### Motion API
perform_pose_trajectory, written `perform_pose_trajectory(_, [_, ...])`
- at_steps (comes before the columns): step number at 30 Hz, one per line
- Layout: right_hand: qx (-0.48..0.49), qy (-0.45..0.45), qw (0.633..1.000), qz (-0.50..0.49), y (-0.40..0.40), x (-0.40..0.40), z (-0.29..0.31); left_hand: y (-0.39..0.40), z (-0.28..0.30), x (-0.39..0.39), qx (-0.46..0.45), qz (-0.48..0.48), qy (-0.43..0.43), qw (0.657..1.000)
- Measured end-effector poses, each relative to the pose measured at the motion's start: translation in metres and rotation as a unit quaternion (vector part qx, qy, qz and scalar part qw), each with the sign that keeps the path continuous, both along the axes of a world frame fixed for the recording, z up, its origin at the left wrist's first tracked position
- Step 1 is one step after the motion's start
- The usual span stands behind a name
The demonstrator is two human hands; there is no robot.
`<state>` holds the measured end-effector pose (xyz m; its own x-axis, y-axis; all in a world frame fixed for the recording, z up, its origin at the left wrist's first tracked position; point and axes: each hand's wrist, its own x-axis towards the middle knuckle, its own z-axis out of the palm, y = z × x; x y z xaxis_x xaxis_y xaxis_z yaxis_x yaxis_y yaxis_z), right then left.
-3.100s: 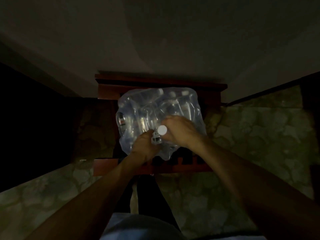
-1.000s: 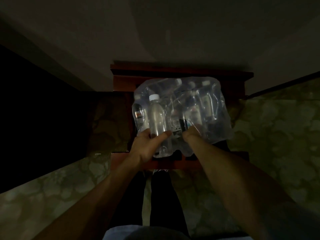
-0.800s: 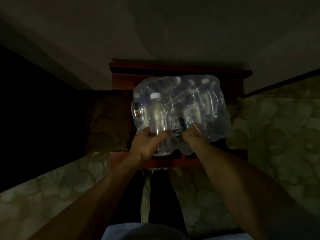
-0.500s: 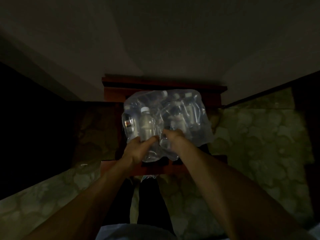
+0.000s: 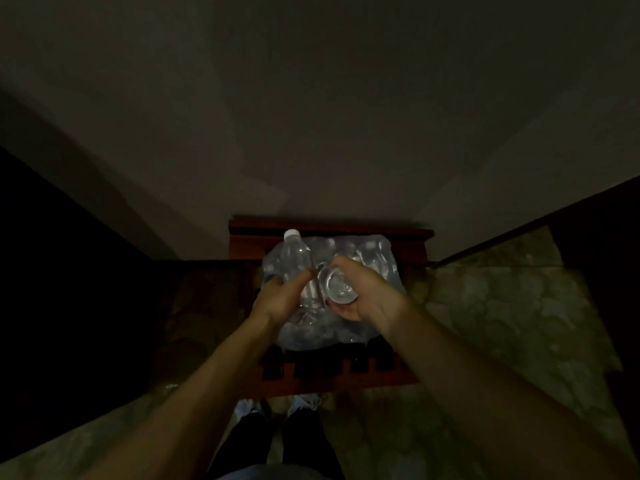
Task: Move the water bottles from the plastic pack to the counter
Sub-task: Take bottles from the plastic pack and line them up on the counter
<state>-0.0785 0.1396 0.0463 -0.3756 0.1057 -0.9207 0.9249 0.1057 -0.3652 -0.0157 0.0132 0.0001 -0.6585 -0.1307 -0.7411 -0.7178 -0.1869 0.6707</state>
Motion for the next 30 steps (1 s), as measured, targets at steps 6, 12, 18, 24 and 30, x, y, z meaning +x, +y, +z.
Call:
perform_pose_trajectory(6, [-0.065,0.055,0.995,-0.050,-0.016,0.007,0.051,-0.033,0.048,-0.023,0.020,0.009,0.038,0.999])
perform_pose_trajectory(12, [-0.138,0.166,0.976,-0.038,-0.029,0.010,0.099,-0.049,0.091,-0.020,0.059,0.029,0.113,0.991])
perform_pose_trajectory(18, [-0.264,0.268,0.926,0.025,-0.025,0.027,0.139,-0.059,0.146,0.010,-0.031,0.070,0.212,0.974])
perform_pose_trajectory(24, [-0.343,0.336,0.867,0.134,-0.026,0.050,0.177,-0.071,0.199,0.045,-0.004,0.075,0.292,0.954])
perform_pose_trajectory(30, [-0.422,0.345,0.805,0.234,-0.051,0.079,0.217,-0.094,0.248,0.088,-0.033,0.084,0.340,0.936])
